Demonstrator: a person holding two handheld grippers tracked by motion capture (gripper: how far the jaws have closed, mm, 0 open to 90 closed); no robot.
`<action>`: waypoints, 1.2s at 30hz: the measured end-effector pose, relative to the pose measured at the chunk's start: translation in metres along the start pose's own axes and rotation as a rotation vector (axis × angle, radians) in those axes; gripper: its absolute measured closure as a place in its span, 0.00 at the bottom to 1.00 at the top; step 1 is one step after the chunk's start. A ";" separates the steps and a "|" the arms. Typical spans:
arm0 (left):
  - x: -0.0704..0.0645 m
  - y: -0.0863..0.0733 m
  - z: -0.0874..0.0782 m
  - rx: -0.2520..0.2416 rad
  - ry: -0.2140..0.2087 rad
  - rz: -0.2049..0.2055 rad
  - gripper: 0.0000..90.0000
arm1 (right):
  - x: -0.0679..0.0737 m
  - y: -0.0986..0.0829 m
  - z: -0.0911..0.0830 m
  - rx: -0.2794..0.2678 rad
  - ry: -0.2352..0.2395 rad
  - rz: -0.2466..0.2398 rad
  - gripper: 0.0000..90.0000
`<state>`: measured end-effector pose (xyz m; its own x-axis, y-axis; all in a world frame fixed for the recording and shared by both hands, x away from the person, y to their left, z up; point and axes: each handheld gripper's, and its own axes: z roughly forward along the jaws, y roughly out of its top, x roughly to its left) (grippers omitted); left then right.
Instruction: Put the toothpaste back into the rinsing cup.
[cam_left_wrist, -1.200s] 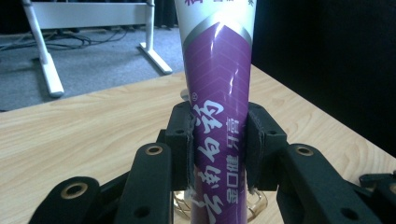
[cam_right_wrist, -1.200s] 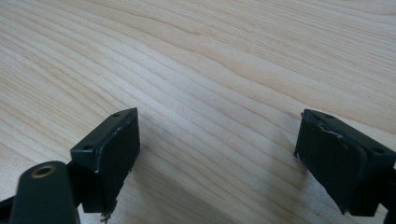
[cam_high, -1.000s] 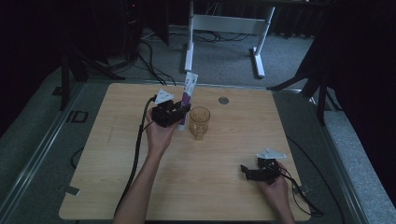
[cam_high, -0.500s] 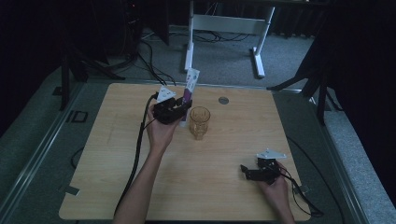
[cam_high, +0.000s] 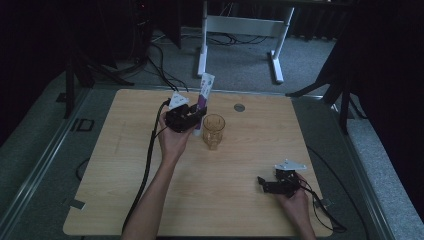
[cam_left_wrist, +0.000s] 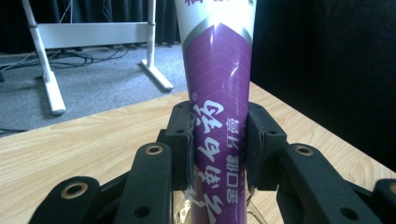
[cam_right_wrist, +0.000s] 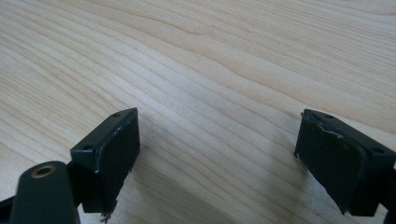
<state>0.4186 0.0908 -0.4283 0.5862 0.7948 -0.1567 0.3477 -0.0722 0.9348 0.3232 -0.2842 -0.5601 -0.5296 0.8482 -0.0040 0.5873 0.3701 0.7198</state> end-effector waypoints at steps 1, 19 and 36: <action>0.000 0.000 0.000 -0.001 0.001 0.002 0.74 | 0.000 0.000 0.000 0.000 0.000 0.000 0.15; 0.000 -0.003 0.008 -0.014 0.004 0.007 0.74 | 0.000 0.000 0.000 0.000 0.002 -0.004 0.15; -0.003 -0.005 0.016 -0.048 -0.004 0.018 0.74 | 0.000 0.000 0.000 0.000 0.002 -0.004 0.15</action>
<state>0.4264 0.0789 -0.4376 0.5952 0.7911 -0.1411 0.3015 -0.0571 0.9517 0.3232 -0.2842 -0.5602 -0.5330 0.8461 -0.0054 0.5851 0.3732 0.7200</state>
